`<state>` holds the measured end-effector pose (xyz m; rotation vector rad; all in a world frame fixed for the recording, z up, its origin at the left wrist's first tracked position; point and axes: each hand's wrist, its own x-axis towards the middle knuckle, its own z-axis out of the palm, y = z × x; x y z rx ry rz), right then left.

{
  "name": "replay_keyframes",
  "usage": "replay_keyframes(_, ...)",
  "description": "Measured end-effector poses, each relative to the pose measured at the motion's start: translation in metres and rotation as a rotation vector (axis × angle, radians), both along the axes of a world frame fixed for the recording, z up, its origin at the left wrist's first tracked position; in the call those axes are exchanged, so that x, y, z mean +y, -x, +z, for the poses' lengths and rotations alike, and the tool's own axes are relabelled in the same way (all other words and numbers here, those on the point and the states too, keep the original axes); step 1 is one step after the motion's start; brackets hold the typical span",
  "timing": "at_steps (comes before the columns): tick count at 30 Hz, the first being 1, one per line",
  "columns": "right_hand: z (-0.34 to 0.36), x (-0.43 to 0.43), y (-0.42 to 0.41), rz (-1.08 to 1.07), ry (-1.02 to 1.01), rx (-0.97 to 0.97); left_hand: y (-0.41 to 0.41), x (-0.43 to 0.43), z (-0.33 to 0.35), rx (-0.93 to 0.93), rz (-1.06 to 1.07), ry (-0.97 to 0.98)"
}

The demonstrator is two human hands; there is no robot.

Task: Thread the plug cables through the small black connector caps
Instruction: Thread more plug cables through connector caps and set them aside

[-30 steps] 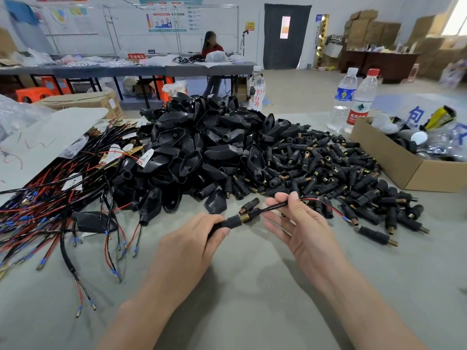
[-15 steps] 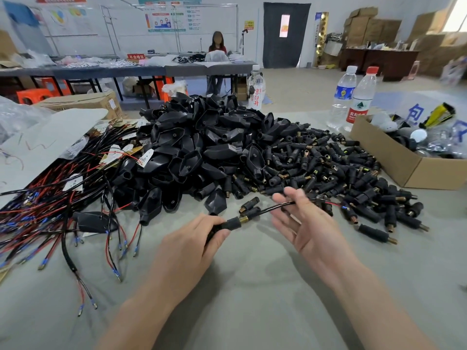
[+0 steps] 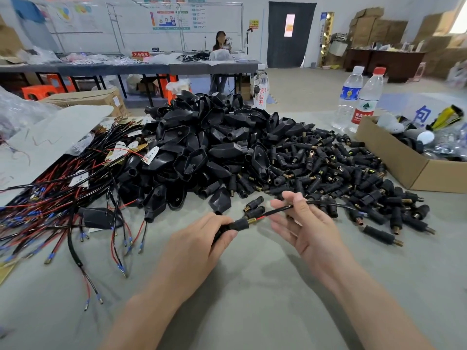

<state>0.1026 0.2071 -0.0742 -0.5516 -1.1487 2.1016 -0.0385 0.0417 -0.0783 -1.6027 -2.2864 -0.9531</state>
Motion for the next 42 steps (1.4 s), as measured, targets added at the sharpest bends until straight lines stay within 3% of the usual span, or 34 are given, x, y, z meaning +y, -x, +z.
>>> replay_keyframes(6, -0.013, -0.019, 0.01, 0.237, -0.144, -0.134, -0.003, 0.004, -0.006, 0.057, -0.026, -0.01)
replay_keyframes(11, -0.012, -0.01, 0.009, 0.111, -0.138, -0.098, 0.017, -0.003, -0.008, -0.163, 0.006, 0.105)
replay_keyframes(14, -0.011, -0.004, 0.008, 0.073, -0.123, -0.088, 0.027, -0.009, -0.011, -0.177, -0.008, 0.205)
replay_keyframes(28, -0.016, 0.0, 0.009, -0.039, -0.077, -0.033, 0.021, -0.007, -0.012, -0.166, -0.108, 0.139)
replay_keyframes(33, -0.018, 0.001, 0.01, -0.035, -0.065, -0.022, 0.017, -0.007, -0.011, -0.302, -0.076, 0.123)
replay_keyframes(38, -0.019, 0.001, 0.01, -0.057, -0.067, -0.039, 0.015, -0.006, -0.008, -0.25, -0.12, 0.136)
replay_keyframes(42, -0.019, 0.0, 0.009, -0.074, -0.082, -0.06, 0.015, -0.004, -0.009, -0.33, -0.167, 0.086)
